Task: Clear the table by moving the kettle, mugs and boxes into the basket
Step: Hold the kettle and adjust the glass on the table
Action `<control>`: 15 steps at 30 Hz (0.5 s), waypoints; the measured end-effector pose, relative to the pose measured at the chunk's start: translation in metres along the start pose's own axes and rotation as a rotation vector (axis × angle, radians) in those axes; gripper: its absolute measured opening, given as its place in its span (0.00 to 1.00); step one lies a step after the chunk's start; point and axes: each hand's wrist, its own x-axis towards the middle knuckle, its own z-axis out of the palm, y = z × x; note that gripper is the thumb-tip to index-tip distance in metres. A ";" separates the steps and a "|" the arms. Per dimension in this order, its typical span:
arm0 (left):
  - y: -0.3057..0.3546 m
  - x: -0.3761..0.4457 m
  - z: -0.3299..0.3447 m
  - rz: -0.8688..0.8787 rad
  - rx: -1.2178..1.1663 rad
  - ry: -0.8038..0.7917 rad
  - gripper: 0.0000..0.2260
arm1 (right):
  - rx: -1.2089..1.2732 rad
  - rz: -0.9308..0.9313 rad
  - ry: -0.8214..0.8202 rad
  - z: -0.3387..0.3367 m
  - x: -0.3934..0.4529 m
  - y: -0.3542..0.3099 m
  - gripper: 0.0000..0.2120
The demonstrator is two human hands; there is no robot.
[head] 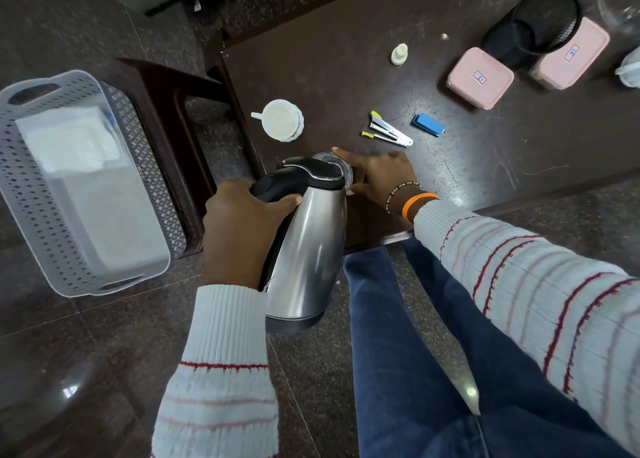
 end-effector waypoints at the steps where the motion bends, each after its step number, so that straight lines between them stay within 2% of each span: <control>1: 0.001 0.000 0.000 0.003 0.005 0.001 0.14 | 0.000 0.002 0.003 0.000 0.000 0.000 0.32; 15: 0.005 0.000 0.001 0.024 0.020 0.002 0.16 | 0.000 0.012 -0.005 -0.001 -0.001 -0.002 0.32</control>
